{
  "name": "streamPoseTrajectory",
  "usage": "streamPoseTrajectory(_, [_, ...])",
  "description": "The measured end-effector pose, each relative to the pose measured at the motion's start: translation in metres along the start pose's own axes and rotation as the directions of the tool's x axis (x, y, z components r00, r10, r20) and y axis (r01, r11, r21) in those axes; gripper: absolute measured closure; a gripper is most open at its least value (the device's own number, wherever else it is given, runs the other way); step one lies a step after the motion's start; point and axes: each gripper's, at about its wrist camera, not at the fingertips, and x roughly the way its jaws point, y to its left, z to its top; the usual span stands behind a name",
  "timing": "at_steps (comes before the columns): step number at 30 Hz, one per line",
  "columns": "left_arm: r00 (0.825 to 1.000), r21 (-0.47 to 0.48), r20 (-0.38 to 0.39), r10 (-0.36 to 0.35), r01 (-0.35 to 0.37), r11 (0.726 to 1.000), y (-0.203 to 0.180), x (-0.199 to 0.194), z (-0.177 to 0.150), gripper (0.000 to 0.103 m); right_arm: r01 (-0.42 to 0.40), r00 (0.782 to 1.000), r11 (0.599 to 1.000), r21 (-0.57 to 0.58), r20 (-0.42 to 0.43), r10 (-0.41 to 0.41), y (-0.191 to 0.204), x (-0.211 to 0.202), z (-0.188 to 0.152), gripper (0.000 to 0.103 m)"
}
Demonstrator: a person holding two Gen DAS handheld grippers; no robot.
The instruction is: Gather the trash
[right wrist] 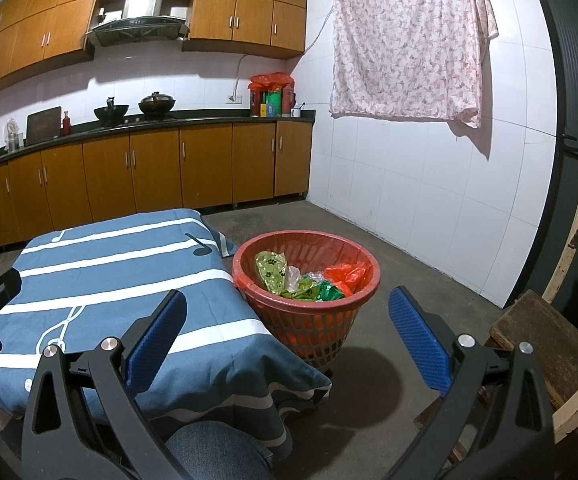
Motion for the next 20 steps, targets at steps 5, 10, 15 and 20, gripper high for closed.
streamPoseTrajectory(5, [1.0, -0.004, -0.002, 0.001, -0.001, 1.0, -0.0007, -0.001, -0.0056, 0.004, 0.0, 1.0, 1.0, 0.001, -0.004, 0.0, 0.0013, 0.0003, -0.003, 0.003])
streamPoseTrajectory(10, [1.0, -0.009, -0.007, 0.006, -0.006, 1.0, -0.0013, -0.0007, -0.006, 0.004, 0.0, 1.0, 1.0, 0.001, -0.006, 0.0, 0.0038, -0.002, -0.0069, 0.003])
streamPoseTrajectory(15, [1.0, -0.01, -0.009, 0.004, -0.004, 1.0, -0.0008, -0.0012, -0.005, 0.004, -0.001, 1.0, 1.0, 0.002, -0.007, 0.001, 0.003, -0.0013, -0.0057, 0.003])
streamPoseTrajectory(20, [1.0, -0.01, -0.009, 0.006, -0.006, 1.0, -0.0011, -0.0012, -0.0043, 0.004, -0.001, 1.0, 1.0, 0.001, -0.007, 0.001, 0.0025, -0.0007, -0.0049, 0.003])
